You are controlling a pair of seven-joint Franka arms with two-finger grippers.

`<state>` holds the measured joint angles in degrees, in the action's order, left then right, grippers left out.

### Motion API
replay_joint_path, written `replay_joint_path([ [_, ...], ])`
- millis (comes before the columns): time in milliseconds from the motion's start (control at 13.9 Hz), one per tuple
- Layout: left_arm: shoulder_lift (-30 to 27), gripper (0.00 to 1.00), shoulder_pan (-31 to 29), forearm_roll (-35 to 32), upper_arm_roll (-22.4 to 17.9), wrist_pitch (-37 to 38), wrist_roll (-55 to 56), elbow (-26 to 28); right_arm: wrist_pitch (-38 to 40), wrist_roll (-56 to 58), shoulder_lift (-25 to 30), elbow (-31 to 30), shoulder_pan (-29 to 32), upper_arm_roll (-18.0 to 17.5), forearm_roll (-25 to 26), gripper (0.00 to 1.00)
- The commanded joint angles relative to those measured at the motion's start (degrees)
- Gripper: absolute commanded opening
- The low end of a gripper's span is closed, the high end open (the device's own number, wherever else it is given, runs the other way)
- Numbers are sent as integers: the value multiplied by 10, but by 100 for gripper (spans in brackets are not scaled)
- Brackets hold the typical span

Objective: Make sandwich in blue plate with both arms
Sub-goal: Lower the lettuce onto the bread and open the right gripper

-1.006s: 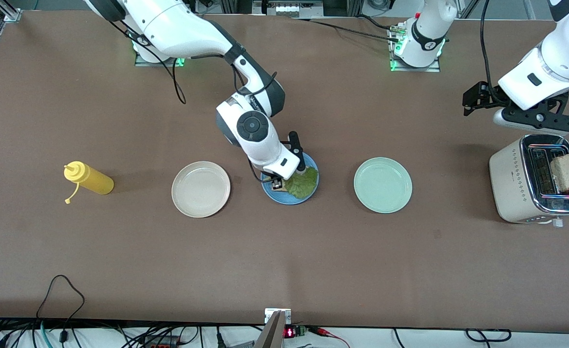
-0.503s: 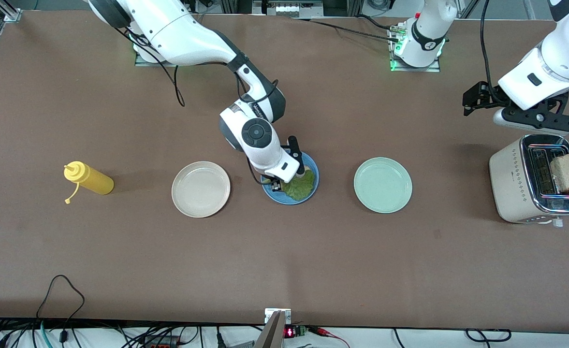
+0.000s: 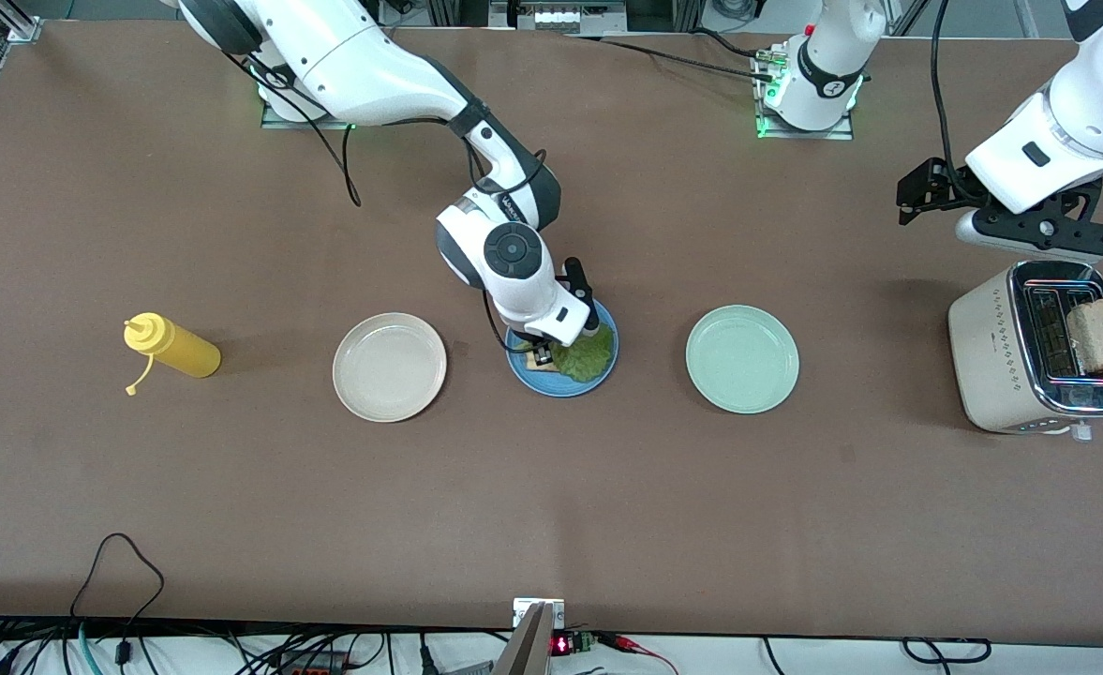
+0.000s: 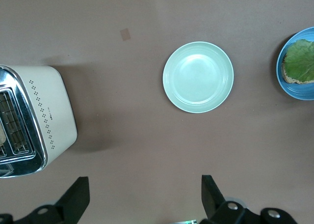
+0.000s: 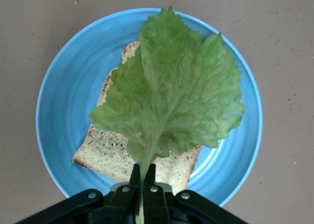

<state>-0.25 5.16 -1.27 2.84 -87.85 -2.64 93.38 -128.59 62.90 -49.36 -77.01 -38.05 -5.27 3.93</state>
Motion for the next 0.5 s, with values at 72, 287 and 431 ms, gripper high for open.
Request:
replay_joint_path([
  [72, 6, 100, -1, 7, 1, 7, 2, -14, 12, -8, -11, 16, -5, 0, 9, 31],
  [287, 6, 100, -1, 7, 1, 8, 2, -14, 18, -52, -6, 16, -5, -1, 3, 100],
  [431, 7, 100, -3, 7, 1, 8, 2, -14, 44, -115, 1, 17, -5, -2, 2, 100],
])
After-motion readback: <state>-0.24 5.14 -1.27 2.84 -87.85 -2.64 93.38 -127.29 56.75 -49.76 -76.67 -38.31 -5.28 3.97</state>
